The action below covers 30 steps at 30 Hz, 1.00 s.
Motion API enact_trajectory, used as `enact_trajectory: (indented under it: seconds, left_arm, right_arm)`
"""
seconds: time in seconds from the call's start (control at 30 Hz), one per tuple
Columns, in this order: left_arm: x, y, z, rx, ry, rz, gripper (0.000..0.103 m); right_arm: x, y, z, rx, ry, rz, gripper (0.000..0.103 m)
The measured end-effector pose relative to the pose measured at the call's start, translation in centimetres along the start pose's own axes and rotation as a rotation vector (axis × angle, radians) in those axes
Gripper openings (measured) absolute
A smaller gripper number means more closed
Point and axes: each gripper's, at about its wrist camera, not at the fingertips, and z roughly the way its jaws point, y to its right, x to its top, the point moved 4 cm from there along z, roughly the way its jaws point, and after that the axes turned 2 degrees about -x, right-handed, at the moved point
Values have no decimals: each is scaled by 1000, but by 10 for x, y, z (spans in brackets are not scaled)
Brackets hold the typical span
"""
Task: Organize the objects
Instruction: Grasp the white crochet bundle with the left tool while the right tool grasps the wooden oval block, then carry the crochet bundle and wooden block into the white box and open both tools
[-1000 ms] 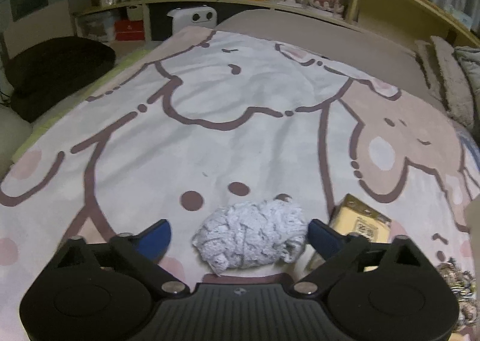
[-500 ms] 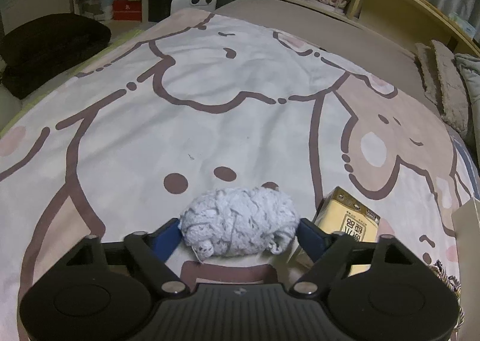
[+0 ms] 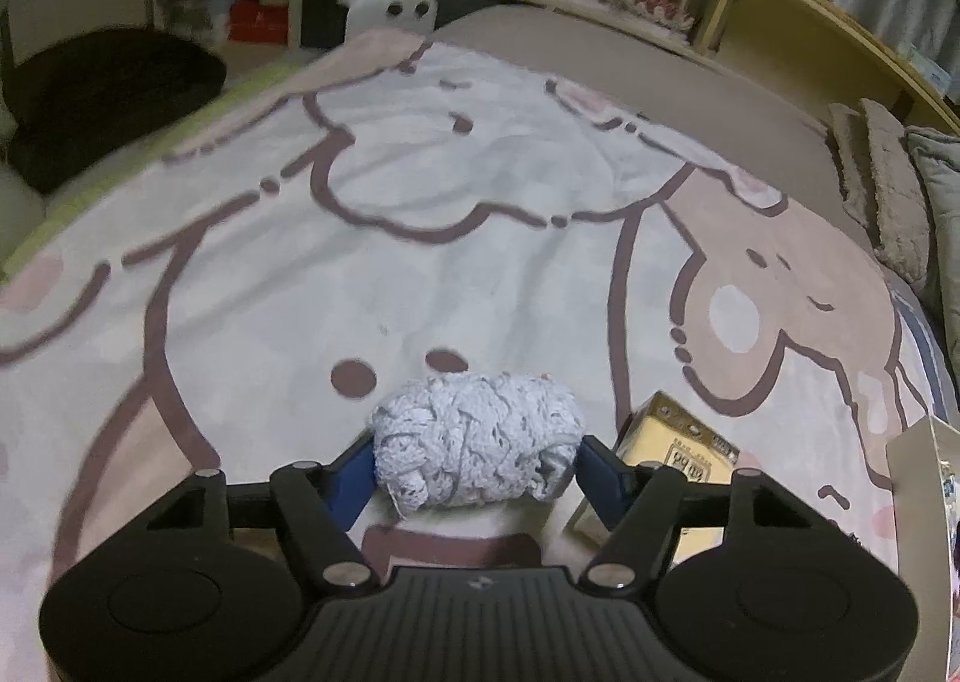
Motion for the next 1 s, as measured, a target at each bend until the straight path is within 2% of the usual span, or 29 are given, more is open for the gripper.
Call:
enact_trajectory:
  seconds: [0.2,0.57,1.0]
  left_arm:
    - [10,8,-23,-28,62,19,71]
    - [13,38,-69,-115,157,106,71]
    - [8,58,-107,-193,215,178,71]
  right_arm:
    - [14,-3,-14,38,48,-10,94]
    - [59,9,-52,36,204,-75,94]
    - [96,44,-87,54,281,-59,94]
